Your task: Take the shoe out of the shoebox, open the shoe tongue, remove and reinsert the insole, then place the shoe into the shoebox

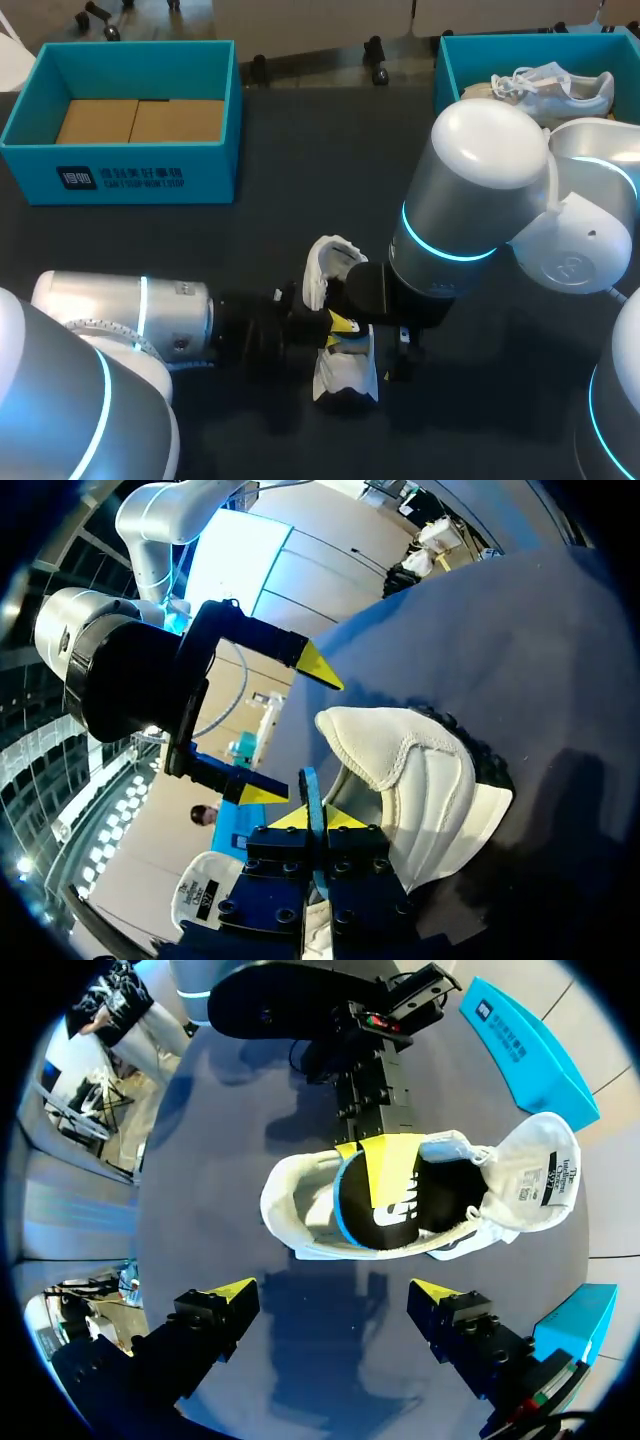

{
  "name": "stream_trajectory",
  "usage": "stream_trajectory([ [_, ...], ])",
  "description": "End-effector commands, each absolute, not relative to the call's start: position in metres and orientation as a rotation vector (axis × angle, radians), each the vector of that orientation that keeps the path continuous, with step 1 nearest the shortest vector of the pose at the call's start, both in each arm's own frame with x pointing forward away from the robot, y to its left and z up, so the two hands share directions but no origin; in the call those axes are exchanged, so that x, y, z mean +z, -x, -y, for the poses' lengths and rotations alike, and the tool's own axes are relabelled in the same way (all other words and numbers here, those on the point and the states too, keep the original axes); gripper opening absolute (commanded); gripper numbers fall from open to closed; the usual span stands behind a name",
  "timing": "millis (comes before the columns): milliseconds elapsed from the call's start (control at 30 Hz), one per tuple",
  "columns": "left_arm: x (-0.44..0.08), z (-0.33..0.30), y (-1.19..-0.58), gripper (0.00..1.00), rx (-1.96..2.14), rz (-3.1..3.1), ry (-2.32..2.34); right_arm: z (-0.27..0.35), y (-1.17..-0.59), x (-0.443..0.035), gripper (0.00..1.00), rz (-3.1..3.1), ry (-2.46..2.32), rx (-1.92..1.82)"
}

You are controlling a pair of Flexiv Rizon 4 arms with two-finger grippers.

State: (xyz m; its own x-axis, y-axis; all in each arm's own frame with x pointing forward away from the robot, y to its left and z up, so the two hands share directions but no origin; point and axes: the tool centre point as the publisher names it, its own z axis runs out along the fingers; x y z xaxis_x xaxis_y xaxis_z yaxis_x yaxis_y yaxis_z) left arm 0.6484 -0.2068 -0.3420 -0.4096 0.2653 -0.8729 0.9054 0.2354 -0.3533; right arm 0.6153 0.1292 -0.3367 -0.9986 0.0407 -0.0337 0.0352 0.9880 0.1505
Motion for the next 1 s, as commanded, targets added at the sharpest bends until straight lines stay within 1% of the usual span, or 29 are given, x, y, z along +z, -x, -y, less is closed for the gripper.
stream_trajectory([
  [33,-0.343,0.208,-0.648,0.0,-1.189,-1.831,-1.068,-0.13,-0.615,-0.339,1.0,-3.095,-0.06,0.234],
  [133,-0.339,0.206,-0.643,0.0,-1.219,-1.835,-1.059,-0.13,-0.615,-0.339,1.0,-3.095,-0.06,0.234],
  [167,-0.338,0.205,-0.642,0.12,-1.238,-1.839,-1.053,-0.13,-0.615,-0.339,1.0,-3.095,-0.06,0.234],
  [200,-0.337,0.204,-0.64,0.19,-1.244,-1.839,-1.052,-0.13,-0.615,-0.339,1.0,-3.095,-0.06,0.234],
  [233,-0.336,0.204,-0.638,0.23,-1.257,-1.84,-1.048,-0.13,-0.615,-0.339,1.0,-3.095,-0.06,0.234],
  [300,-0.333,0.203,-0.635,0.28,-1.289,-1.847,-1.033,-0.13,-0.615,-0.339,1.0,-3.095,-0.06,0.234],
  [367,-0.33,0.203,-0.633,0.3,-1.321,-1.855,-1.018,-0.13,-0.615,-0.339,1.0,-3.095,-0.06,0.234],
  [567,-0.322,0.204,-0.628,0.28,-1.375,-1.883,-0.986,-0.13,-0.615,-0.339,1.0,-3.095,-0.06,0.234],
  [633,-0.32,0.206,-0.626,0.25,-1.387,-1.892,-0.989,-0.13,-0.615,-0.339,1.0,-3.095,-0.06,0.234],
  [767,-0.321,0.211,-0.624,0.26,-1.364,-1.891,-1.005,-0.13,-0.615,-0.339,1.0,-3.095,-0.06,0.234],
  [833,-0.324,0.215,-0.625,0.17,-1.342,-1.884,-1.014,-0.13,-0.615,-0.339,1.0,-3.095,-0.06,0.234],
  [900,-0.327,0.216,-0.626,0.0,-1.308,-1.864,-1.029,-0.13,-0.615,-0.339,1.0,-3.095,-0.06,0.234],
  [1000,-0.332,0.217,-0.63,0.0,-1.277,-1.85,-1.042,-0.13,-0.615,-0.339,1.0,-3.095,-0.06,0.234],
])
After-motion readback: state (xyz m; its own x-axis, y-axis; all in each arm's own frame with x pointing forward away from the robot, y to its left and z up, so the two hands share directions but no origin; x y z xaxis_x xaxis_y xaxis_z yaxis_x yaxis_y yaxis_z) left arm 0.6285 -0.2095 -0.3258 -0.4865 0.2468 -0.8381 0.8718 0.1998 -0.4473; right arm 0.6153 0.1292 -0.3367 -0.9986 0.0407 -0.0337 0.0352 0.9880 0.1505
